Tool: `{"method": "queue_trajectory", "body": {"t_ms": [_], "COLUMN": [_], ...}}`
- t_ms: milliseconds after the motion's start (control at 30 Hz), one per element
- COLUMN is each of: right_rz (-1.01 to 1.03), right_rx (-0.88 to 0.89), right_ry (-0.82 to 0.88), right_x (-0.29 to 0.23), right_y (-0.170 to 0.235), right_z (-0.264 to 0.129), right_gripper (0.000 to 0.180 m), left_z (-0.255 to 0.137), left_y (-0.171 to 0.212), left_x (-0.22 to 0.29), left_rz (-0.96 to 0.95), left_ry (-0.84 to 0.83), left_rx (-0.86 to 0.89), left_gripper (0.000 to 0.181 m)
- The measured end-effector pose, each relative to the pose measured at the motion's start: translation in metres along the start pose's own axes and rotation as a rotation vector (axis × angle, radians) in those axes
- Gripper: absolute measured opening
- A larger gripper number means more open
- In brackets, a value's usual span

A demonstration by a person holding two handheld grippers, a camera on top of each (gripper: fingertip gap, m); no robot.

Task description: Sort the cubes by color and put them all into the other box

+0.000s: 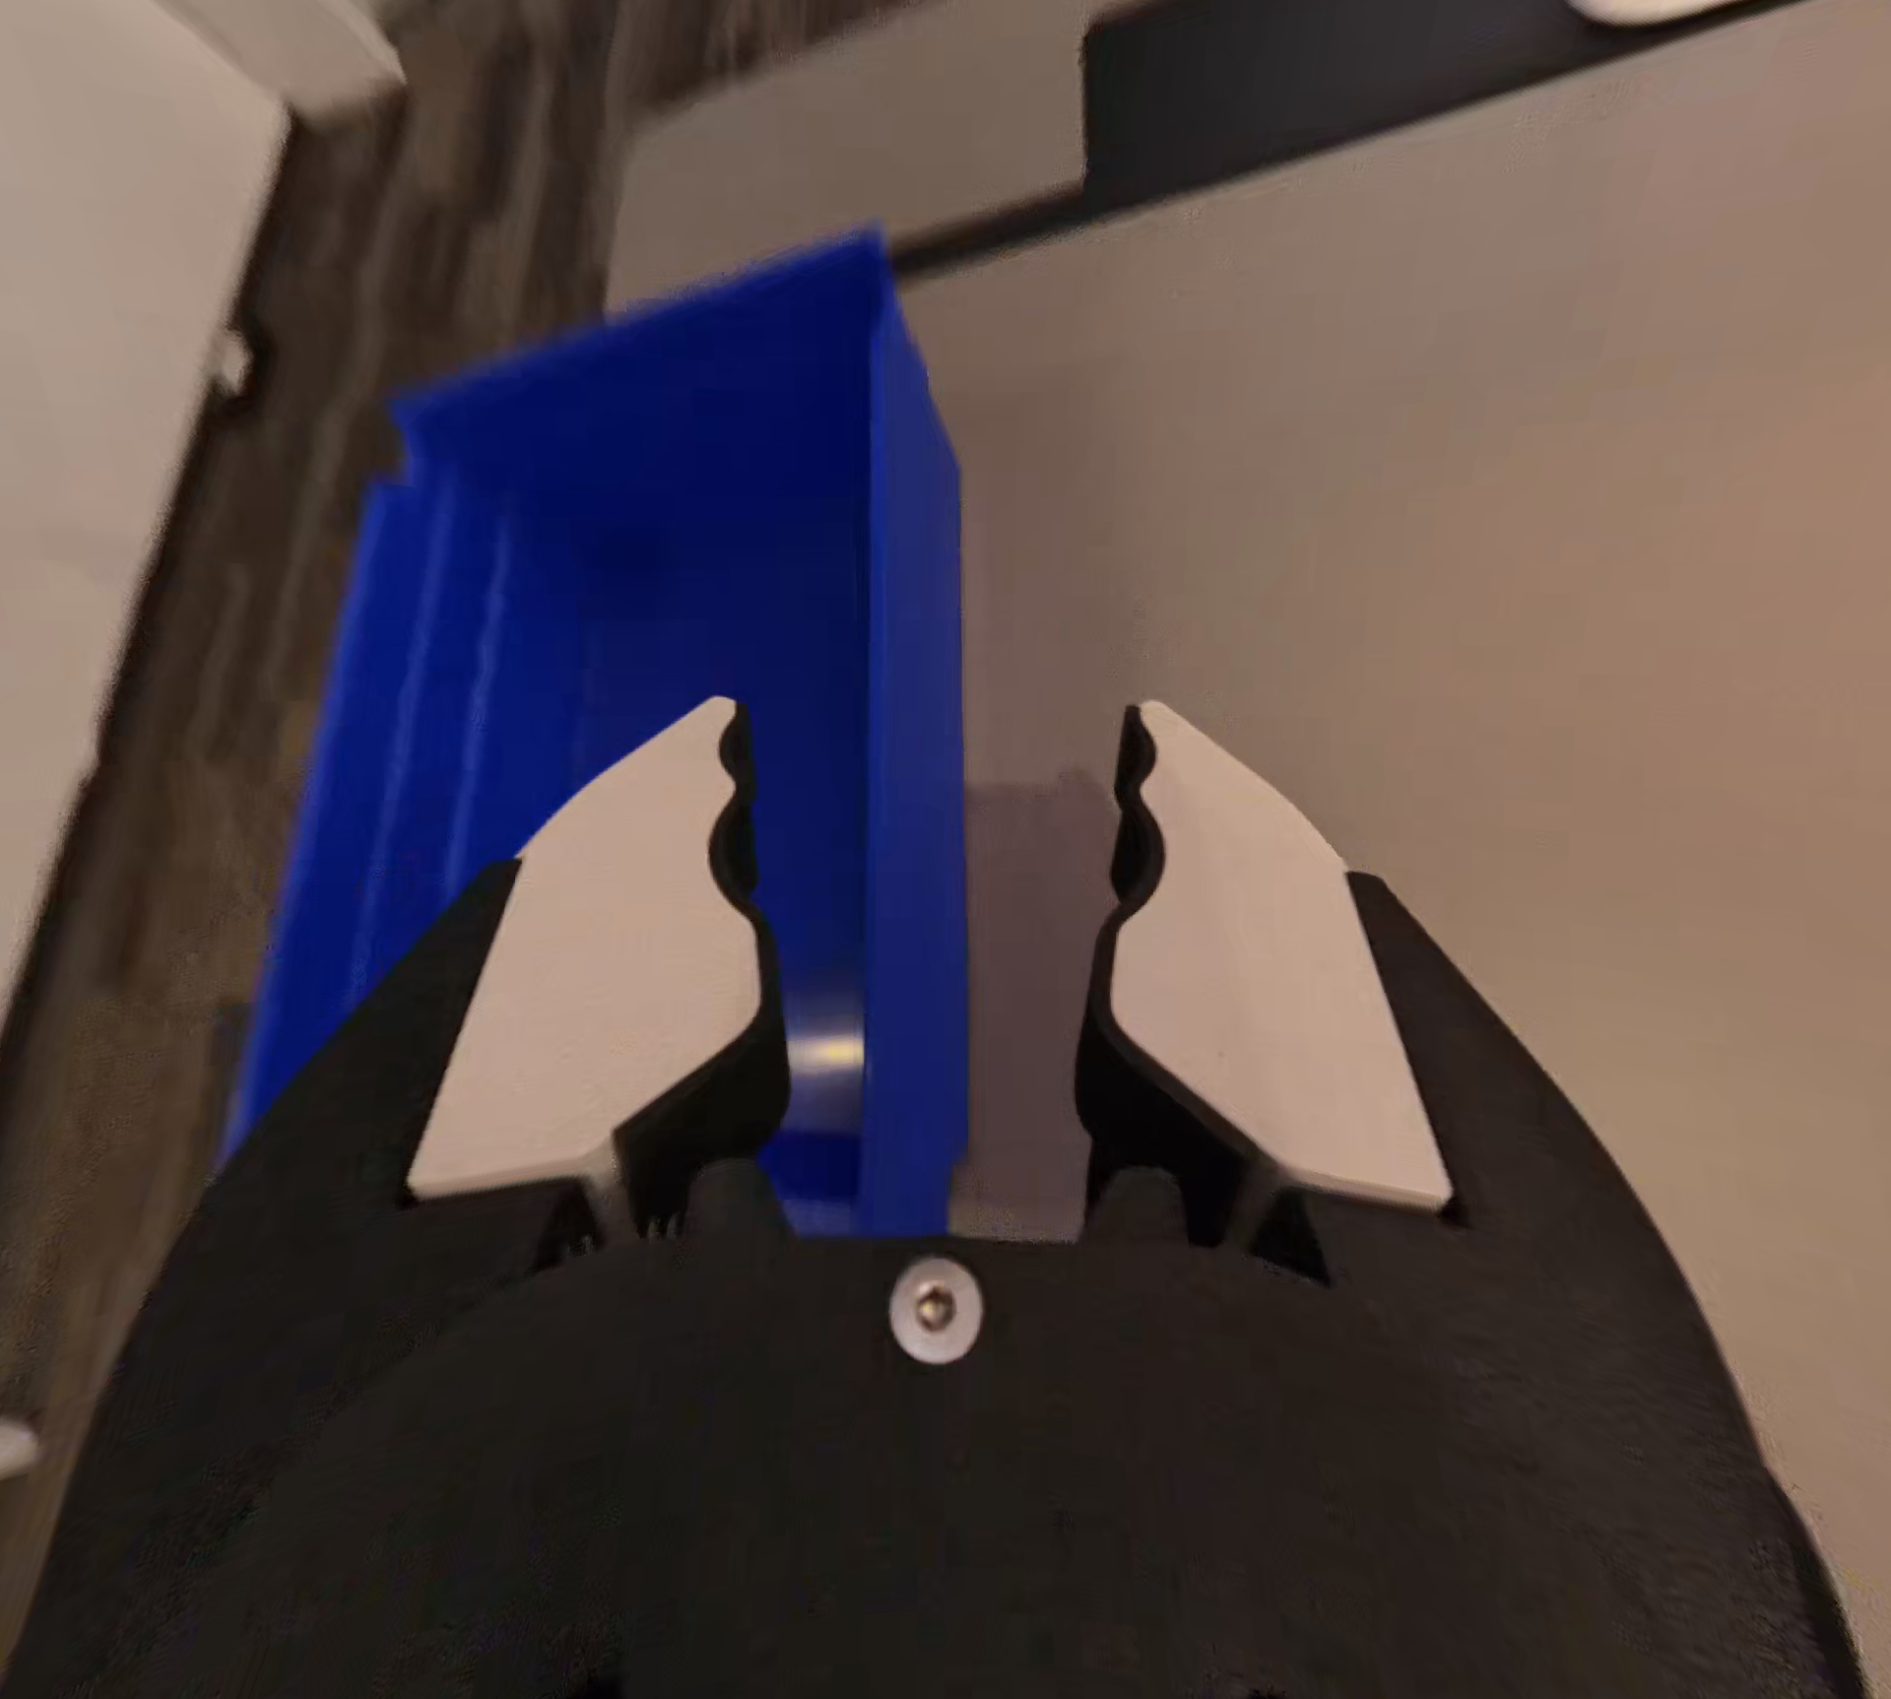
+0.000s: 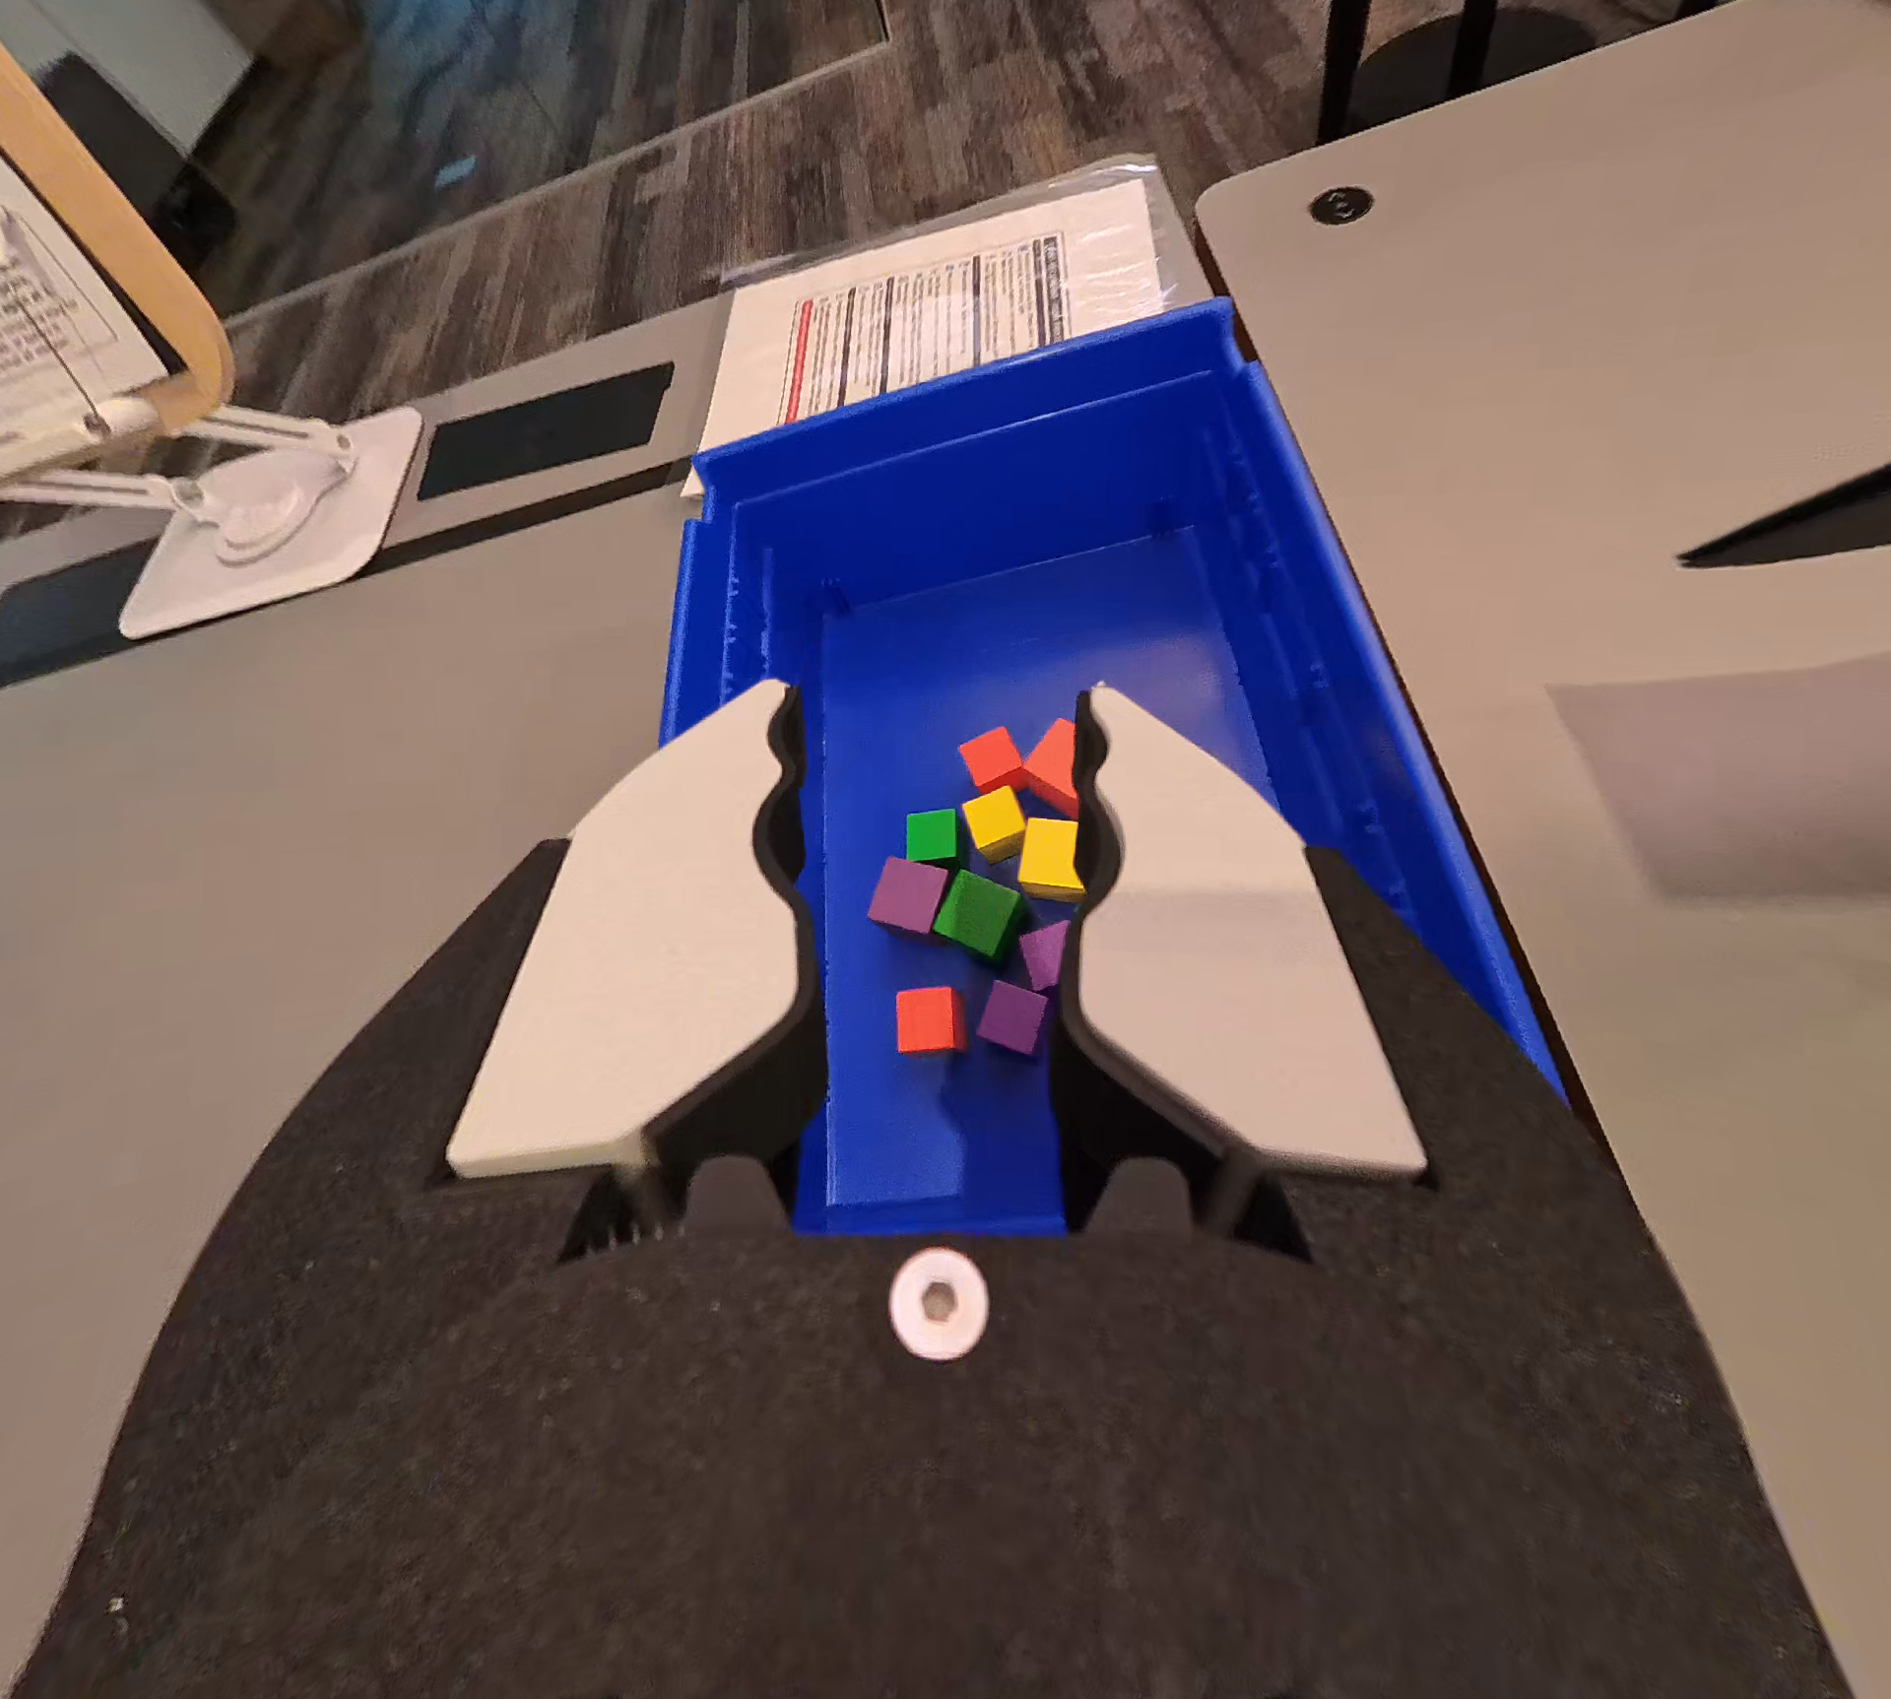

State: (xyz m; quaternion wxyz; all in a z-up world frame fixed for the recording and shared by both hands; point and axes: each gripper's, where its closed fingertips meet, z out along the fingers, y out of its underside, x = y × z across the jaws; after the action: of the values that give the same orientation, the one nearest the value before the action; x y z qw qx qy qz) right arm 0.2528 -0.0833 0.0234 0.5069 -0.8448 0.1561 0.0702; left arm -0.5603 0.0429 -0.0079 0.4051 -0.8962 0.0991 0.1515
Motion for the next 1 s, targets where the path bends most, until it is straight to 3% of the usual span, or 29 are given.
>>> {"method": "queue_trajectory", "body": {"t_ms": [167, 333, 500, 633, 767, 1000], "right_rz": [-0.067, -0.066, -0.031, 0.013, 0.028, 0.009], "right_rx": [-0.035, -0.048, -0.050, -0.039, -0.052, -0.075], "right_ry": [-0.027, -0.053, -0.082, -0.107, -0.126, -0.142], "right_x": [-0.015, -0.016, -0.010, -0.004, -0.003, -0.007], "right_y": [0.002, 0.006, 0.012, 0.014, 0.019, 0.021], "right_z": [0.008, 0.012, 0.012, 0.012, 0.015, 0.019], "right_gripper": [0.050, 0.051, 0.050, 0.049, 0.049, 0.049], "left_z": [-0.002, 0.006, 0.021, 0.024, 0.026, 0.027], "left_y": [0.057, 0.084, 0.101, 0.098, 0.091, 0.078], "left_x": [0.003, 0.004, -0.008, -0.008, 0.004, 0.028], "left_rz": [-0.215, -0.228, -0.217, -0.298, -0.317, -0.223], "left_ry": [0.039, 0.032, -0.044, 0.013, 0.084, 0.061], "left_rx": [-0.089, -0.168, -0.222, -0.177, -0.133, -0.140], "left_gripper": [0.060, 0.054, 0.032, 0.009, 0.006, 0.006]}}
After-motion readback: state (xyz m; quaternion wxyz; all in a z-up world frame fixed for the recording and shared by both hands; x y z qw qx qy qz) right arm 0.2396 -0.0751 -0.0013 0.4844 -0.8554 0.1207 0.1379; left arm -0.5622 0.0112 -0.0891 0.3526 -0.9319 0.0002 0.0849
